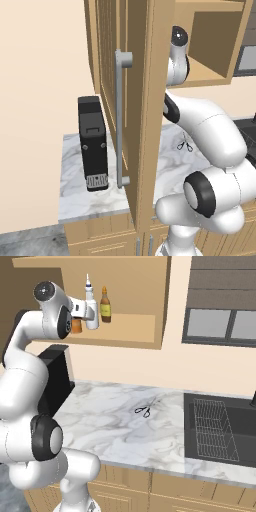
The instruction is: Pick the spray and soap dispenser from the cabinet and place them on the counter.
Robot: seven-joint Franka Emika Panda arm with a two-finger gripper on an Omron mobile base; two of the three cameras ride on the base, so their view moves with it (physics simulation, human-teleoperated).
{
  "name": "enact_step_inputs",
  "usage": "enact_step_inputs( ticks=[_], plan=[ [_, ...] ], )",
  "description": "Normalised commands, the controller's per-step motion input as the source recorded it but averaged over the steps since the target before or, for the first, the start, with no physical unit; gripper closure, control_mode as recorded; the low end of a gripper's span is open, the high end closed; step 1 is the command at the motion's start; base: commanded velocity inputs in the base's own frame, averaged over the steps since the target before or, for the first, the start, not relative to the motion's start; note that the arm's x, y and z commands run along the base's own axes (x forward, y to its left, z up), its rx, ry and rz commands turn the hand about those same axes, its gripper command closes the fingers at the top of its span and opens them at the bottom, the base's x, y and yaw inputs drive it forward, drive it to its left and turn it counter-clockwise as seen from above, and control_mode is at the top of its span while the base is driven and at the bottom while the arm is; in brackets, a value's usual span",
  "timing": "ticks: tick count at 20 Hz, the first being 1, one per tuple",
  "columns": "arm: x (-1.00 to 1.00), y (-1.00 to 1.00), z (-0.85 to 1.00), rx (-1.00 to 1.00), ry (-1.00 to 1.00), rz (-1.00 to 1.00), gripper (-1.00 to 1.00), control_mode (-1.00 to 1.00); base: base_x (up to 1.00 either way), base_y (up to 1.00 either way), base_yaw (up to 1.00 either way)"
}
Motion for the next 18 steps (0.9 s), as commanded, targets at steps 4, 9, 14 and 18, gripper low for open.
enact_step_inputs(
  ticks=[4, 9, 14, 18],
  plan=[
    [0.05, 0.01, -0.03, 0.00, 0.00, 0.00, -1.00, -1.00, 0.00, 0.00, 0.00],
    [0.00, 0.00, 0.00, 0.00, 0.00, 0.00, -1.00, -1.00, 0.00, 0.00, 0.00],
    [0.00, 0.00, 0.00, 0.00, 0.00, 0.00, 1.00, -1.00, 0.00, 0.00, 0.00],
    [0.00, 0.00, 0.00, 0.00, 0.00, 0.00, 1.00, -1.00, 0.00, 0.00, 0.00]
  ],
)
